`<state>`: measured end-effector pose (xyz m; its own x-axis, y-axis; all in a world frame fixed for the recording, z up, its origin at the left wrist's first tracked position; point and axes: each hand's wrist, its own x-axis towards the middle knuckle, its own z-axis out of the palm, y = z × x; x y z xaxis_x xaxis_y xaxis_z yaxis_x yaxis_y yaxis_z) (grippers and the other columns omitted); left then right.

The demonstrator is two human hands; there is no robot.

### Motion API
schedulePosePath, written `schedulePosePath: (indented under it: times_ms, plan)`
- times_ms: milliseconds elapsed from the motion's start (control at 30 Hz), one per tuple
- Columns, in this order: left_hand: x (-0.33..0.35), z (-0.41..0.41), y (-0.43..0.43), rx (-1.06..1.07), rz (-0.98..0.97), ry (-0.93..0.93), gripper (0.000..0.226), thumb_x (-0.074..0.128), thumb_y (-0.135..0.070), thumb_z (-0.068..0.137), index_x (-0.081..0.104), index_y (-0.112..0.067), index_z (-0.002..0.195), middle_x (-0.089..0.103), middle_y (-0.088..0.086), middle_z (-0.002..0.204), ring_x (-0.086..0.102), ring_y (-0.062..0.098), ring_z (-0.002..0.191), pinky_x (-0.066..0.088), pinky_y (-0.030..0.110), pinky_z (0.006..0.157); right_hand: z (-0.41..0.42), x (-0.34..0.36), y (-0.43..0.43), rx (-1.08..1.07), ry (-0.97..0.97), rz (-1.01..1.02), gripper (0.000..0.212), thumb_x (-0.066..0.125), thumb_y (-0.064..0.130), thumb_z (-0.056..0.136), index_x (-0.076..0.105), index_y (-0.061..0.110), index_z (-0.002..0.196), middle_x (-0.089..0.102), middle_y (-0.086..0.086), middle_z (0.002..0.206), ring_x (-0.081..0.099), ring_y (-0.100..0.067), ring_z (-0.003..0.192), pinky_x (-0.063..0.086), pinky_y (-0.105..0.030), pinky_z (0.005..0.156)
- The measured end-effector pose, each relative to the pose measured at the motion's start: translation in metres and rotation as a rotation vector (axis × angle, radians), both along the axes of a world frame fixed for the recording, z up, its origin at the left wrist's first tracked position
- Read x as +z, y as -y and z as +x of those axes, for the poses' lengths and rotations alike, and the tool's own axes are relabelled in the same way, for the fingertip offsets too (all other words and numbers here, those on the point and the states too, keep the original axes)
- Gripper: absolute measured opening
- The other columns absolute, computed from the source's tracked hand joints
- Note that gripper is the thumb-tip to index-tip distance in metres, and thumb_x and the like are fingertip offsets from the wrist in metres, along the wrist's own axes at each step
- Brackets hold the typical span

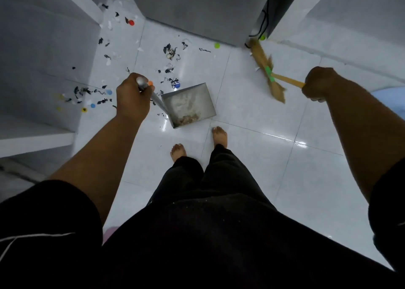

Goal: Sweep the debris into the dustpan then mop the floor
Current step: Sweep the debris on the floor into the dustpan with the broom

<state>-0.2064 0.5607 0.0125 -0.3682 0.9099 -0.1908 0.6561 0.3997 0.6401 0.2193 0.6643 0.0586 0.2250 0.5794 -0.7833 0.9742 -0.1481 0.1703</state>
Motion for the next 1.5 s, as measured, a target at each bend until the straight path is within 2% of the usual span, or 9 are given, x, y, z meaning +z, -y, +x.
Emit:
schedulePosePath:
  times_ms: [200,367,533,800,933,1033,1267,1367,1500]
  plan:
    - [-0.007,0.011,0.001,0.066,-0.028,-0.036,0.012,0.068,-0.013,0.087,0.063,-0.008,0.097,0.060,-0.001,0.088,0.054,0.011,0.080,0.032,-0.006,0.062,-0.072,-0.020,-0.033,0.177,-0.119,-0.013,0.023,0.056,0.001,0.086,0.044,0.001,0.066,0.044,-0.014,0.066,0.041,-0.025,0.055,0.037,-0.025,0.053]
    - [-0.012,0.006,0.008,0.128,-0.050,-0.031,0.013,0.069,-0.015,0.086,0.063,-0.010,0.097,0.061,-0.002,0.087,0.056,0.011,0.080,0.033,-0.006,0.063,-0.135,-0.027,-0.034,0.299,-0.215,-0.004,0.009,0.055,0.003,0.085,0.047,0.003,0.091,0.048,-0.016,0.079,0.042,-0.023,0.055,0.030,-0.027,0.044]
    - [-0.013,0.002,0.013,0.172,-0.069,0.000,0.012,0.070,-0.019,0.086,0.061,-0.017,0.094,0.061,-0.003,0.086,0.056,0.011,0.078,0.035,-0.003,0.061,-0.160,-0.018,-0.032,0.400,-0.275,0.009,0.006,0.054,0.004,0.086,0.050,0.002,0.089,0.043,-0.011,0.071,0.045,-0.021,0.056,0.033,-0.027,0.044]
    - [-0.004,-0.003,0.010,0.174,-0.089,-0.015,0.012,0.068,-0.020,0.088,0.061,-0.015,0.096,0.061,-0.003,0.089,0.055,0.011,0.079,0.036,0.007,0.063,-0.109,0.012,-0.023,0.253,-0.304,0.040,0.030,0.056,0.011,0.091,0.064,0.004,0.119,0.064,-0.017,0.104,0.067,-0.032,0.080,0.059,-0.038,0.066]
    - [0.001,0.002,0.006,0.139,-0.065,-0.018,0.010,0.067,-0.017,0.088,0.062,-0.014,0.096,0.061,-0.004,0.089,0.054,0.010,0.079,0.033,-0.002,0.058,-0.072,0.024,-0.013,0.146,-0.337,0.117,0.041,0.063,0.014,0.090,0.062,0.016,0.131,0.063,-0.010,0.117,0.062,-0.025,0.091,0.051,-0.031,0.069]
    - [0.005,0.006,0.002,0.118,-0.065,-0.012,0.010,0.067,-0.018,0.088,0.062,-0.014,0.096,0.061,-0.005,0.089,0.054,0.010,0.079,0.033,0.000,0.061,-0.058,0.030,-0.003,0.082,-0.348,0.108,0.044,0.066,0.013,0.088,0.062,0.018,0.132,0.065,-0.005,0.100,0.061,-0.020,0.080,0.047,-0.027,0.058]
    - [0.010,0.012,-0.010,0.081,-0.065,0.004,0.010,0.067,-0.019,0.088,0.060,-0.017,0.096,0.061,-0.003,0.086,0.053,0.001,0.068,0.034,-0.001,0.052,-0.035,0.042,0.022,0.154,-0.294,0.133,0.038,0.059,0.016,0.092,0.063,0.018,0.130,0.065,-0.006,0.113,0.054,-0.016,0.089,0.044,-0.026,0.066]
    - [0.011,0.017,-0.015,0.056,-0.057,0.007,0.011,0.067,-0.018,0.088,0.061,-0.015,0.097,0.065,0.002,0.090,0.060,0.014,0.081,0.044,0.014,0.068,-0.024,0.049,0.030,0.076,-0.289,0.086,0.039,0.059,0.016,0.093,0.061,0.017,0.132,0.068,-0.002,0.099,0.057,-0.013,0.077,0.042,-0.023,0.053]
    - [0.011,0.028,-0.024,0.038,-0.055,0.024,0.012,0.067,-0.018,0.088,0.062,-0.013,0.098,0.067,0.004,0.093,0.064,0.020,0.090,0.050,0.025,0.081,-0.002,0.061,0.037,0.076,-0.243,0.081,0.036,0.058,0.014,0.093,0.063,0.015,0.129,0.069,0.000,0.094,0.055,-0.012,0.080,0.040,-0.026,0.059]
